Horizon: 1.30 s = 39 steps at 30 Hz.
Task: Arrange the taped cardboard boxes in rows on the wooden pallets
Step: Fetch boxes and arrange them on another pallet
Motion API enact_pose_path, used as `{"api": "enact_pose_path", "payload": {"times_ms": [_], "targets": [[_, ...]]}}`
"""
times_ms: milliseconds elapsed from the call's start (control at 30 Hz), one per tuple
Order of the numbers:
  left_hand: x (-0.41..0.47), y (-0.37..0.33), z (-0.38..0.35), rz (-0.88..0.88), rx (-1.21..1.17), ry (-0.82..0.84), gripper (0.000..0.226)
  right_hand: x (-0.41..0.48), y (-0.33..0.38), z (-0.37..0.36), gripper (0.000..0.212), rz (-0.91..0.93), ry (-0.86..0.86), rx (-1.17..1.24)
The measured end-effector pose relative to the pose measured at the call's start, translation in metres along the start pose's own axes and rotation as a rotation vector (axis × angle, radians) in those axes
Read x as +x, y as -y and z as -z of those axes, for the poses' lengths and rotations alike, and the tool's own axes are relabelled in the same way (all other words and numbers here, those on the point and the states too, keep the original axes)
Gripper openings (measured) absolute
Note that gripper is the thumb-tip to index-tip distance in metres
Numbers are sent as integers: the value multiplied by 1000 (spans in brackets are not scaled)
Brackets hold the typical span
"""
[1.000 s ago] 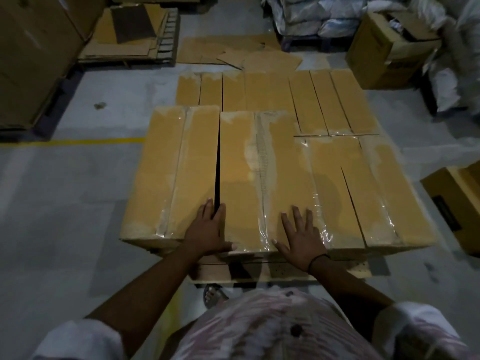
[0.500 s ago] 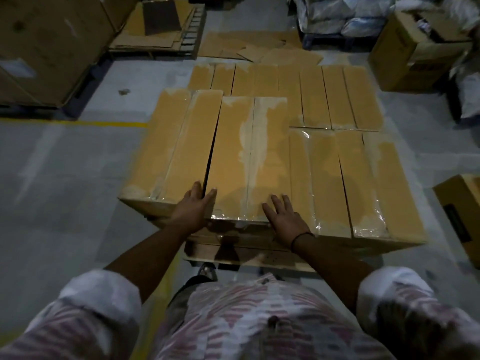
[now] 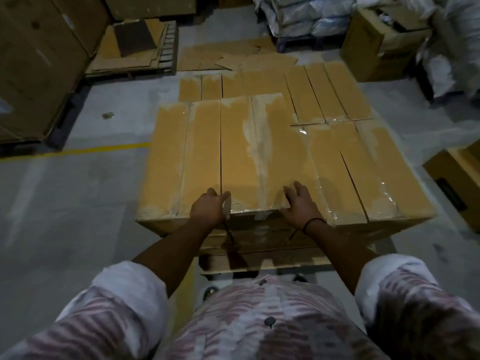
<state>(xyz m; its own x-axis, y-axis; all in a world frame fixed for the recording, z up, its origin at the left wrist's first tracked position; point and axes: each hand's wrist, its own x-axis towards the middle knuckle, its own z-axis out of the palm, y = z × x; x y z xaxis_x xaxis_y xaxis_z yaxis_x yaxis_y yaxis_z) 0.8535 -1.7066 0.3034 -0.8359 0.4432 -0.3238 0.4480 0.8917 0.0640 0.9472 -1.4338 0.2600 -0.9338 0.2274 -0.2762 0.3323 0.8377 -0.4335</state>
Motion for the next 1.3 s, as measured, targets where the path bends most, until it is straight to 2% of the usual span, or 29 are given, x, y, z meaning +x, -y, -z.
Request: {"api": "enact_pose_path", "payload": {"times_ms": [100, 200, 233, 267, 300, 367, 400, 533, 800, 1033, 1133, 1233, 1300], "targets": [[0, 8, -3, -43, 20, -2, 79, -9, 6, -8, 78, -261, -310, 506], [3, 16, -5, -90, 40, -9, 77, -13, -3, -4, 77, -742, -604, 972], [3, 17, -6, -103, 39, -13, 77, -11, -12, -6, 77, -870, -653, 1056], [3, 18, -7, -114, 35, -18, 77, -9, -17, -8, 74, -933, -627, 1093], [3, 19, -7, -124, 33, -25, 76, -7, -18, -13, 68, -918, -531, 1089], [4, 22, -9, -137, 34, -33, 75, -4, -10, -23, 52, -773, -235, 1033], [4, 24, -9, -144, 36, -34, 75, -3, -6, -26, 51, -725, -156, 985], [7, 31, -7, -172, 19, -34, 79, 1, -6, -22, 46, -665, -188, 857], [11, 37, -7, -195, 1, -9, 85, 5, -8, -21, 53, -666, -154, 711], [16, 38, -8, -184, -18, -16, 84, 0, -15, -22, 38, -624, -137, 646], [17, 38, -11, -186, -9, -33, 85, -3, -12, -18, 39, -669, -165, 736], [22, 33, -11, -181, -38, -45, 87, -1, -11, -14, 45, -842, -252, 1036], [28, 22, -9, -218, -13, -12, 90, -3, -14, -17, 50, -996, -281, 1368]]}}
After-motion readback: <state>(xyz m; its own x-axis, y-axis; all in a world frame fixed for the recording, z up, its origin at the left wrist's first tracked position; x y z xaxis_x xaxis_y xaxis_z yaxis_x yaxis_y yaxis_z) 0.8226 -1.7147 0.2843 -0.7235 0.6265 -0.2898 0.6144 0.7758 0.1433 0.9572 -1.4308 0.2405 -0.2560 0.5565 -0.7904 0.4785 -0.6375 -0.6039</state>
